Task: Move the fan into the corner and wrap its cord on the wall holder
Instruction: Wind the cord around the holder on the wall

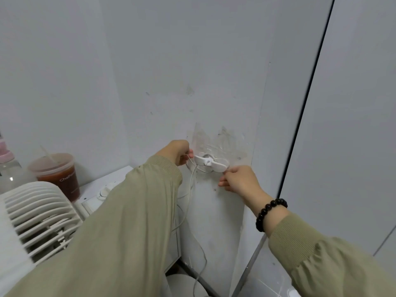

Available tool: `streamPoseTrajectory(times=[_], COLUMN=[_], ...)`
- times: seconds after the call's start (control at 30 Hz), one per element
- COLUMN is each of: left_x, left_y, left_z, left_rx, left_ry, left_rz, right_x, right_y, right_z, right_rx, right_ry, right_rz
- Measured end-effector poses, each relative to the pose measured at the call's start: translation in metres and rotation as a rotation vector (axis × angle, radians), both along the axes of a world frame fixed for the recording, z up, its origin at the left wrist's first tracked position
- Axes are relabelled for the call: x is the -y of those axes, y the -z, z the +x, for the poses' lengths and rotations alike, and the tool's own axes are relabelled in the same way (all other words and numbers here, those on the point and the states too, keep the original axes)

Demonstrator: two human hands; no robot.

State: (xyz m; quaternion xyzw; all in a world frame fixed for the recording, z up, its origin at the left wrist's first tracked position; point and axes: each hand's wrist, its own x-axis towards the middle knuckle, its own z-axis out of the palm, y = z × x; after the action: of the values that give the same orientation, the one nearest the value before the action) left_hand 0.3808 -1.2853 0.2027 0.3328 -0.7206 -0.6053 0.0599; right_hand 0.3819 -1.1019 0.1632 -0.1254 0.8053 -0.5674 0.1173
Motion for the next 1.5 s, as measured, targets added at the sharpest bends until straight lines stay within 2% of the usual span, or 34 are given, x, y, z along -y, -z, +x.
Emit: streamPoseTrajectory(times=[0.13, 0.23, 0.3, 0.5, 0.67, 0.8, 0.9, 1.0, 1.1, 1.17, 1.27, 1.33, 1.5], left_x=[-0.002, -0.004, -0.004, -0.005, -0.003, -0.001, -0.006, -0.019, -0.03, -0.029, -0.022, -0.023, -0.036], left_y=[-0.014, -0.018, -0.019, -0.012, -0.013, -0.019, -0.029, -0.05, -0.064, -0.063, -0.065, -0.073, -0.098], left_z=[0.005, 0.01, 0.01, 0.012, 0.011, 0.008, 0.009, 0.015, 0.022, 0.023, 0.026, 0.029, 0.035], left_rx=[-0.212, -0.267, -0.295, -0.34, -0.335, -0.429, -0.462, -0.494, -0.502, -0.546, -0.643, -0.638, -0.668], left_ry=[-0.047, -0.004, 0.02, 0.009, 0.018, -0.036, -0.015, 0.055, 0.073, 0.008, -0.094, -0.033, 0.136], left_rz=[0.142, 0.153, 0.146, 0.21, 0.238, 0.298, 0.275, 0.183, 0.03, 0.062, 0.196, 0.136, -0.022], right_x=[-0.009, -0.009, -0.004, 0.013, 0.018, 0.014, 0.013, 0.01, 0.003, -0.001, 0.001, 0.007, 0.027], right_y=[-0.019, -0.027, -0.029, -0.02, -0.02, -0.022, -0.022, -0.022, -0.027, -0.031, -0.043, -0.053, -0.079], right_z=[0.01, 0.019, 0.018, 0.013, 0.012, 0.008, 0.006, 0.003, 0.003, 0.005, 0.005, 0.004, -0.004], right_rx=[-0.403, -0.679, -0.725, -0.647, -0.632, -0.619, -0.602, -0.576, -0.59, -0.597, -0.509, -0.449, -0.285], right_ry=[0.055, 0.111, 0.021, -0.249, -0.31, -0.362, -0.386, -0.373, -0.183, -0.031, 0.044, 0.02, -0.149], right_rz=[0.29, 0.282, 0.292, 0.495, 0.561, 0.581, 0.589, 0.473, 0.222, 0.065, -0.133, -0.17, -0.03])
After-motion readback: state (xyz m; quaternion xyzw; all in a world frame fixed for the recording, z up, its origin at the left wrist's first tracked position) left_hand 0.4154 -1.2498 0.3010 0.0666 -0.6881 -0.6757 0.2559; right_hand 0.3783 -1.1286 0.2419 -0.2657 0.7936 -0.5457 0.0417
